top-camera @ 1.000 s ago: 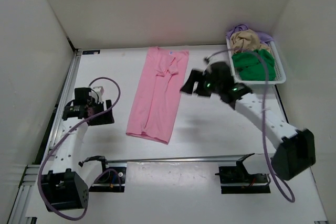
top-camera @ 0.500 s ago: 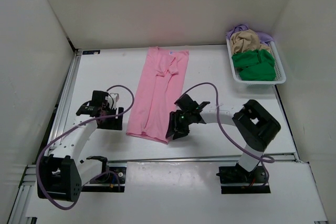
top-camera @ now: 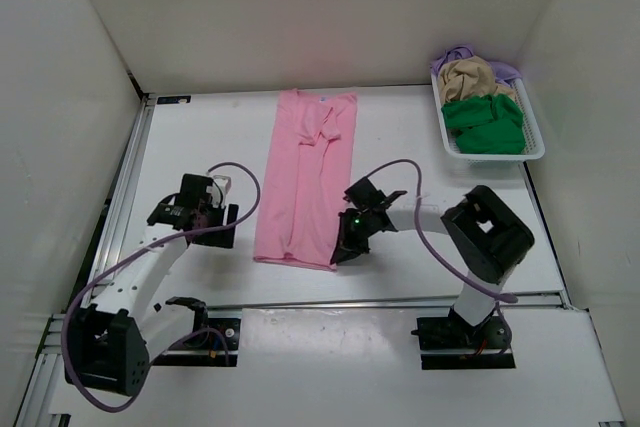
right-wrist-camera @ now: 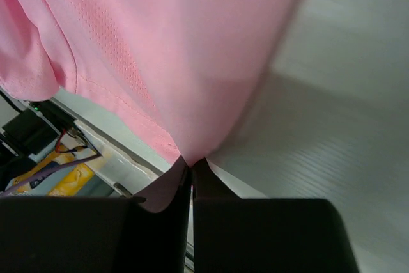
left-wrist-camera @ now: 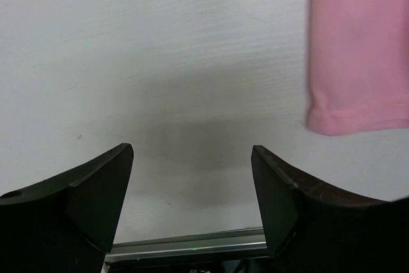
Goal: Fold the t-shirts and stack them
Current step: Rotate the tshirt 90 degrees, then grab the bottom of the folded rectangular tshirt with both arms
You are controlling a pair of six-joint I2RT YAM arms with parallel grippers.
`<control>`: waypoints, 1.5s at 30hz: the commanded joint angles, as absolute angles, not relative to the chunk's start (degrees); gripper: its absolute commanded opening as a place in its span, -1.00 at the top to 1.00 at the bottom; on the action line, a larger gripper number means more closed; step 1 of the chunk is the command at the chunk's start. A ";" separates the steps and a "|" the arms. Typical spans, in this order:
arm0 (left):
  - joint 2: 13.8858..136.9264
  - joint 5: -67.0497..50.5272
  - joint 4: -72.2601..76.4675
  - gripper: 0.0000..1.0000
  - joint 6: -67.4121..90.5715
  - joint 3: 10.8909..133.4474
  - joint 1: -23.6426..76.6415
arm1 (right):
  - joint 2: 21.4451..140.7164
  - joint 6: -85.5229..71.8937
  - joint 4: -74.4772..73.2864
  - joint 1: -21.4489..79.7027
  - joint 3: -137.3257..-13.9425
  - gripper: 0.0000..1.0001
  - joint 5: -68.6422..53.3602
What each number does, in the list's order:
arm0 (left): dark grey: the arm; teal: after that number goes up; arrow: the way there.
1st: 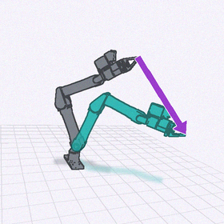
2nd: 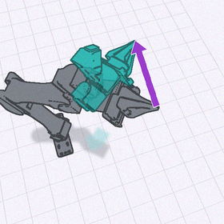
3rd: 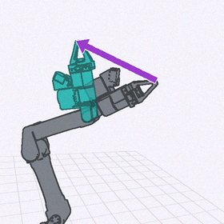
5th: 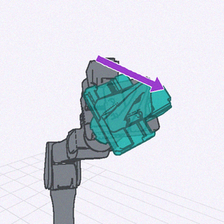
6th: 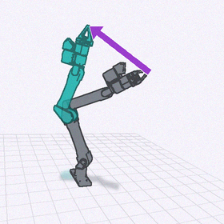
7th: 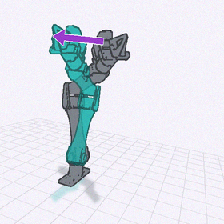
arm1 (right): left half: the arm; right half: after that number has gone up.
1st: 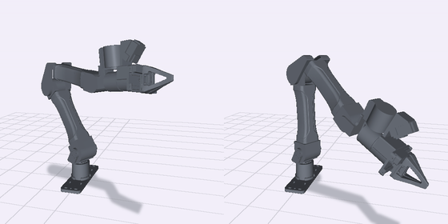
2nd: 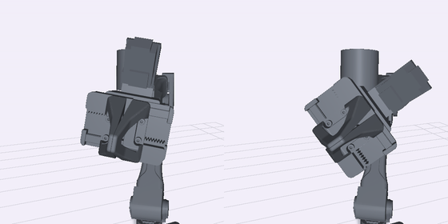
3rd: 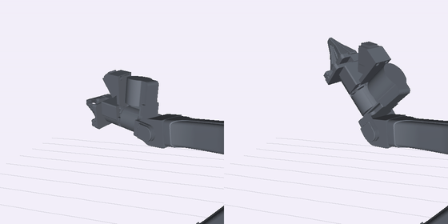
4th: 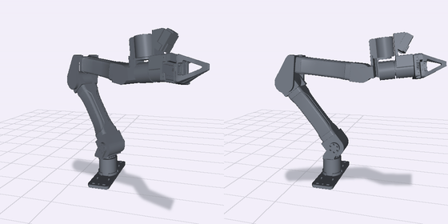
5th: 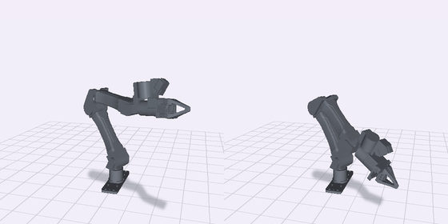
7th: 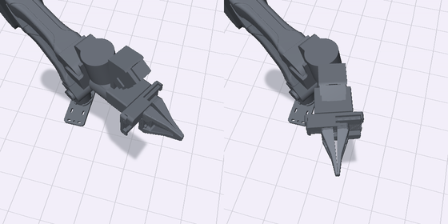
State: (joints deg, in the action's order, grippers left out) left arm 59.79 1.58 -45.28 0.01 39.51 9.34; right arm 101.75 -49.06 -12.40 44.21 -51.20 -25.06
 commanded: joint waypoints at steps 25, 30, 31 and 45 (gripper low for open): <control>84.46 -27.86 -44.04 -0.58 0.00 50.28 35.07 | 77.08 -39.37 -21.36 39.63 -33.84 0.14 -20.40; 88.59 -28.38 -42.98 -0.58 0.00 49.05 35.07 | 77.08 -41.13 -21.36 40.25 -33.32 0.14 -19.16; 89.29 -28.39 -42.98 -0.58 0.00 49.04 35.68 | 76.56 -41.13 -21.36 40.25 -33.31 0.14 -19.16; 94.75 -25.84 -42.98 0.19 0.00 51.06 37.09 | 78.31 -41.75 -19.60 42.01 -33.75 0.66 -19.16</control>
State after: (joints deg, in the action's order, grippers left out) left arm 94.37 -26.52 -44.66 0.86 50.46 36.88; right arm 77.84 -41.69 -20.86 41.80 -33.01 -19.38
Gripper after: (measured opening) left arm 0.434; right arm 0.192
